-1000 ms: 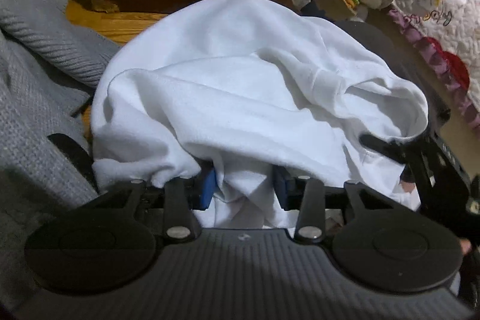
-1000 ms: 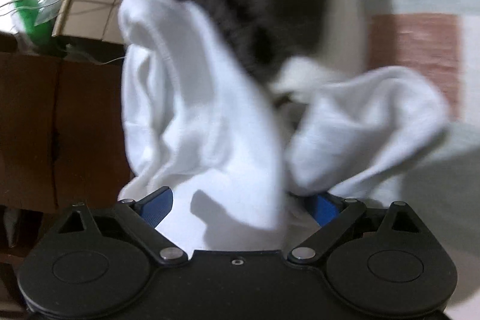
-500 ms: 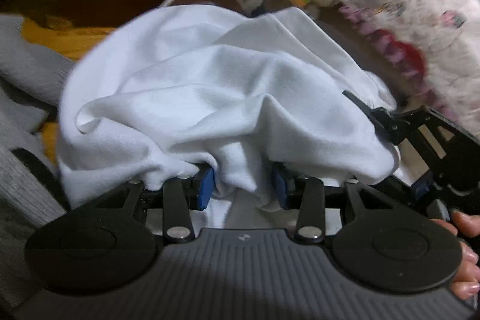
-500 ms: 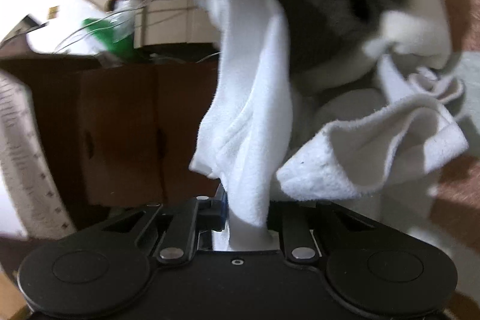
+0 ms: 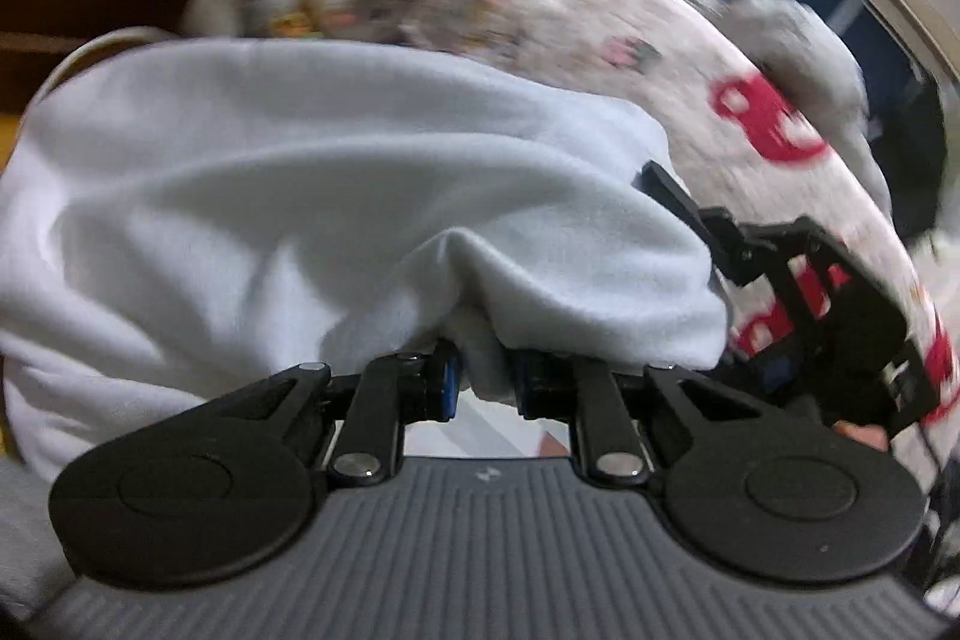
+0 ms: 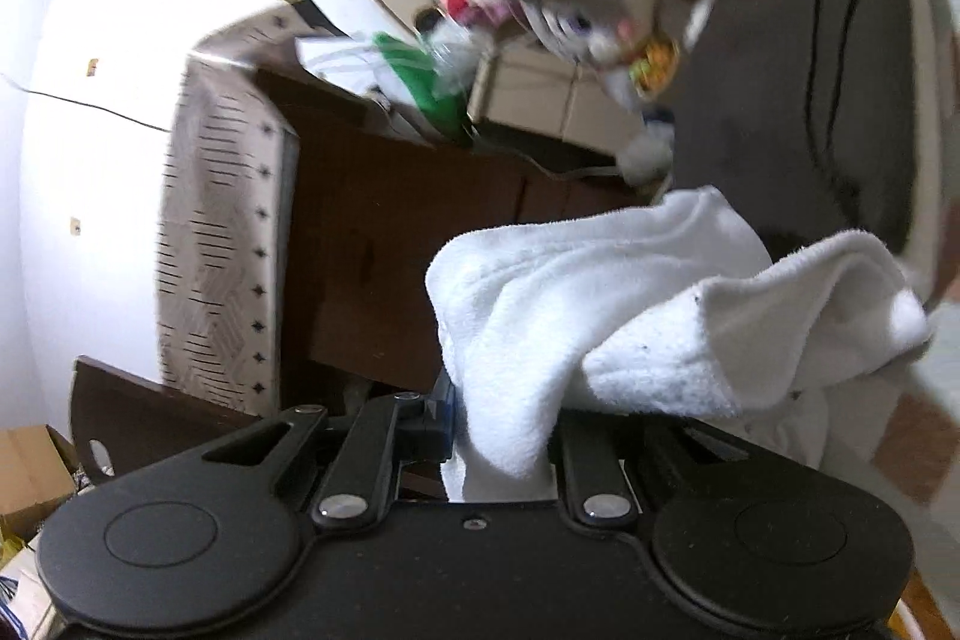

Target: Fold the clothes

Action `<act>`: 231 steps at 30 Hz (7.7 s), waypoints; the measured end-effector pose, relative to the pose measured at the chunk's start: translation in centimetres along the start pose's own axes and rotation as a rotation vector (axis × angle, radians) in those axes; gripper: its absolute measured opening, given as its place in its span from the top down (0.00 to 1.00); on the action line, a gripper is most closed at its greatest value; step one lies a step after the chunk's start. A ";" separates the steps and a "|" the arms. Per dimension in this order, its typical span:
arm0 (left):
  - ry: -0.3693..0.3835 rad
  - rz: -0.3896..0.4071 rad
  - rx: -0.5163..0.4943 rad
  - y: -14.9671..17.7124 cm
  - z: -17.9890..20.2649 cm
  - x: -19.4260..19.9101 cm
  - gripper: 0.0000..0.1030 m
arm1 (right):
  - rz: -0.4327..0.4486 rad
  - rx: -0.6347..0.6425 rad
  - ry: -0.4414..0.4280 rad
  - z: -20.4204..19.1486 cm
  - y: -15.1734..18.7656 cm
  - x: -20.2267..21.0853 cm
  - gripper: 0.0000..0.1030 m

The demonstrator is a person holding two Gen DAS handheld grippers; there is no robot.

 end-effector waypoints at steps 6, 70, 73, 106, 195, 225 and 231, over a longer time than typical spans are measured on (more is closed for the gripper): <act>0.081 -0.085 -0.180 3.0 9.9 -4.1 0.85 | 0.120 0.061 0.047 -2.9 -0.3 10.4 0.83; 0.053 -0.833 -0.636 36.4 25.0 -18.5 0.79 | 0.479 -0.297 1.023 17.4 6.5 54.1 0.33; 0.090 -0.799 -0.608 34.3 25.1 -18.3 0.87 | 0.463 -0.312 1.020 18.2 6.0 53.7 0.33; 0.137 -0.348 -0.503 22.4 27.0 -14.8 0.92 | 0.529 -0.094 0.564 14.5 4.3 49.1 0.92; -0.224 -0.146 -0.138 13.8 9.0 -14.5 0.88 | 0.609 0.249 1.347 14.0 6.7 46.9 0.93; 0.233 -0.548 -0.243 18.2 18.0 -11.9 0.46 | 0.733 -0.179 1.261 16.3 3.9 59.9 0.54; -0.002 -0.511 -0.283 15.8 14.2 -19.4 0.37 | 0.730 -0.147 1.163 16.5 2.5 58.2 0.49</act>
Point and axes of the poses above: each gripper's, at about its wrist camera, not at the fingertips, and x roughly against the way its jaws point, z to its right, y to its underside, the point moved 3 cm from there along -x, roughly the way its jaws point, and after that the axes turned 9 degrees about y, right-handed, at the moved point
